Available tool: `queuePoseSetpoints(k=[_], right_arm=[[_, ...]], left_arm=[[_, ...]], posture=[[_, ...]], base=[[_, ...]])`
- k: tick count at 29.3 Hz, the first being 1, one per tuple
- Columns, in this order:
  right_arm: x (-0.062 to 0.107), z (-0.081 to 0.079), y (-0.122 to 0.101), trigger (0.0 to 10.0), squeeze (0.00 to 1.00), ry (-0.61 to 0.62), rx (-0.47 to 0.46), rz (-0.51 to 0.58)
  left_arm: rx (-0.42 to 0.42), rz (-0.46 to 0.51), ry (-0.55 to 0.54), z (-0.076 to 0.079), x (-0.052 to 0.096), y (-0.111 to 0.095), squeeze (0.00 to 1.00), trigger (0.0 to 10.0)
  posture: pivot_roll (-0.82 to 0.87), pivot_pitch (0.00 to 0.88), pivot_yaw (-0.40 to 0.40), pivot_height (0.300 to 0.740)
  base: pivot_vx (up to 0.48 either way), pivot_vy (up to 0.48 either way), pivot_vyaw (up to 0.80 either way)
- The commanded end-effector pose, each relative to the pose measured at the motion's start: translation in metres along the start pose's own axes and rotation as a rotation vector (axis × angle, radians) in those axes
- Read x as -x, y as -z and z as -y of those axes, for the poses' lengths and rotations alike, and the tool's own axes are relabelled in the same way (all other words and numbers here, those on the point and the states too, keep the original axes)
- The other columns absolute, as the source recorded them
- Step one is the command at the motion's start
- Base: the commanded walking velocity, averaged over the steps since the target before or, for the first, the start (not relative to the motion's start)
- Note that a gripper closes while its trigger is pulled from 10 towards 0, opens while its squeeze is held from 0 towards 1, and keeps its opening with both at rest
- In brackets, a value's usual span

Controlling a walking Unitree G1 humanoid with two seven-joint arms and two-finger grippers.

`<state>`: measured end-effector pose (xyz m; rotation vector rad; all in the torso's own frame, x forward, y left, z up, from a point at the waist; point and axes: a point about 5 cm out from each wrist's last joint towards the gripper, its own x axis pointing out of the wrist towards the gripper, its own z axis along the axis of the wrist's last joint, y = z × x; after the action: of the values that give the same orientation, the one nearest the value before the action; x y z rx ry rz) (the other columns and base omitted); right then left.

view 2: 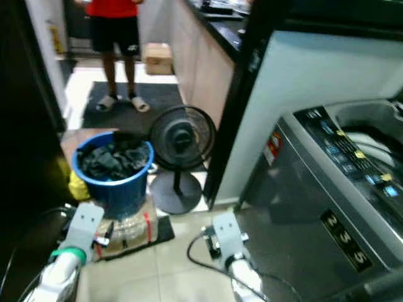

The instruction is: Clothes washing

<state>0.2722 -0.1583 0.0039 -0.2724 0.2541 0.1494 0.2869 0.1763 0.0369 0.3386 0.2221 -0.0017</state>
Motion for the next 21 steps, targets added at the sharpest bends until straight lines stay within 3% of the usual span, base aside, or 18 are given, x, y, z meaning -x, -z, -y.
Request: queuePoseSetpoints(k=[1, 8, 21], right_arm=[[0.0015, 0.0061, 0.0036, 10.0, 0.0, 0.017, 0.008, -0.014], [0.0013, 0.006, 0.0038, 10.0, 0.0, 0.018, 0.01, -0.012], [0.0027, 0.0073, 0.0065, 10.0, 0.0, 0.016, 0.01, -0.014]], left_arm=[[-0.013, -0.018, 0.021, 0.0062, 0.0028, 0.0061, 0.0, 10.0], [-0.014, -0.017, 0.02, 0.0063, 0.0026, 0.0064, 0.0, 10.0], [-0.013, -0.015, 0.011, 0.0076, 0.0031, 0.0082, 0.0, 10.0]], posture=[[0.09, 0.0, -0.024, 0.74], [0.09, 0.0, -0.024, 0.74], [0.09, 0.0, -0.026, 0.74]], base=[[0.431, 0.0, 0.0], [0.431, 0.0, 0.0], [0.427, 0.0, 0.78]])
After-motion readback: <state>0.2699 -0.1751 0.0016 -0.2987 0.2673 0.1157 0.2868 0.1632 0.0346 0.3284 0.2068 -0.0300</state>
